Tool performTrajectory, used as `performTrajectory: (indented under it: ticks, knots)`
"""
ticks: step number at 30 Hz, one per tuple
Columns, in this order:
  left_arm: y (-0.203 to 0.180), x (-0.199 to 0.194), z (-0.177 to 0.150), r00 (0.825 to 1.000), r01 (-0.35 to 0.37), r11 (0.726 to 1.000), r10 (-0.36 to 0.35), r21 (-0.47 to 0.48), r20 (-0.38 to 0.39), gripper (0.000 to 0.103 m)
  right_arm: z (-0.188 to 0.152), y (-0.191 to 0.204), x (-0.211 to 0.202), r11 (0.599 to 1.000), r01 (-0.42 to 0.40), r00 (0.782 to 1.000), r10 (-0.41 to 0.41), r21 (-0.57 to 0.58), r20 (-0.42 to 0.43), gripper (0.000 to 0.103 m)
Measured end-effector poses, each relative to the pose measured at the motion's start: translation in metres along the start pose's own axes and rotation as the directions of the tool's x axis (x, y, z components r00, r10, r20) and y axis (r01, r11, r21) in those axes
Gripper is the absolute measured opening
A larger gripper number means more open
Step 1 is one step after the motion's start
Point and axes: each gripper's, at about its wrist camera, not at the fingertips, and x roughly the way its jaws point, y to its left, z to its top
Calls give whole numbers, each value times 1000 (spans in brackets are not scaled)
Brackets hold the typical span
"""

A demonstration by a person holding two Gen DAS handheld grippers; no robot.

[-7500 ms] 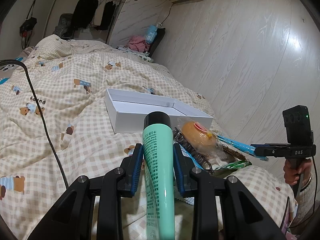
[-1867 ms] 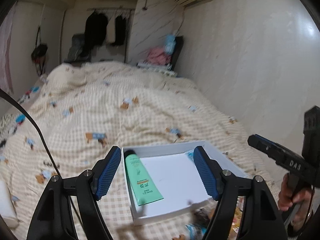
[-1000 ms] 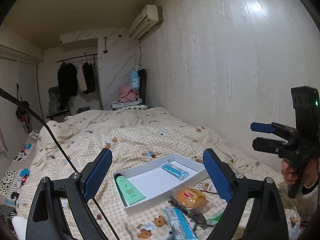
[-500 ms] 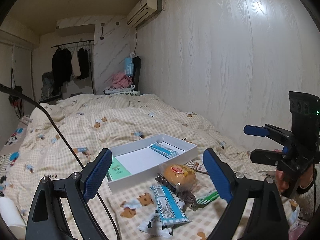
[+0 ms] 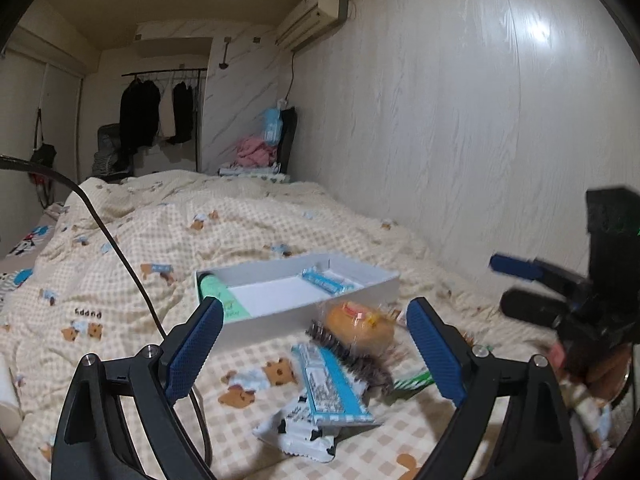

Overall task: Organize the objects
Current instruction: 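Open both tools and withdraw them from the white box, then reach the left tool toward the blue-and-white snack bar and grasp it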

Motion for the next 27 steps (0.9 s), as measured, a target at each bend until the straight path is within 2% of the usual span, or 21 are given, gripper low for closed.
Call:
performTrajectory:
  ticks: [3, 6, 10, 18, 20, 22, 27]
  knots:
    - [-4, 5, -3, 1000, -14, 1000, 15, 14, -23, 103, -7, 4, 5, 1000, -12, 1000, 11, -14, -9, 102]
    - [0, 5, -4, 1000, -7, 1000, 7, -14, -20, 103, -11, 10, 11, 999, -19, 999, 18, -44, -35, 102]
    - [11, 7, -7, 999, 0, 998, -3, -64, -39, 103, -13, 12, 10, 998, -28, 999, 27, -59, -24, 102]
    - [17, 3, -9, 1000, 23, 994, -25, -102, -19, 103, -16, 2, 7, 1000, 27, 1000, -27, -10, 0, 102]
    - [14, 1, -9, 1000, 28, 996, -29, -89, -10, 101, -16, 0, 9, 999, 33, 999, -33, -5, -16, 97]
    - [9, 0, -9, 1000, 21, 998, -21, -62, 1, 86, -16, -1, 10, 1000, 18, 1000, -18, -3, -19, 87]
    - [-6, -5, -10, 999, 3, 1000, -3, 19, 36, 85, -16, 3, 5, 1000, 10, 1000, -10, -25, 4, 87]
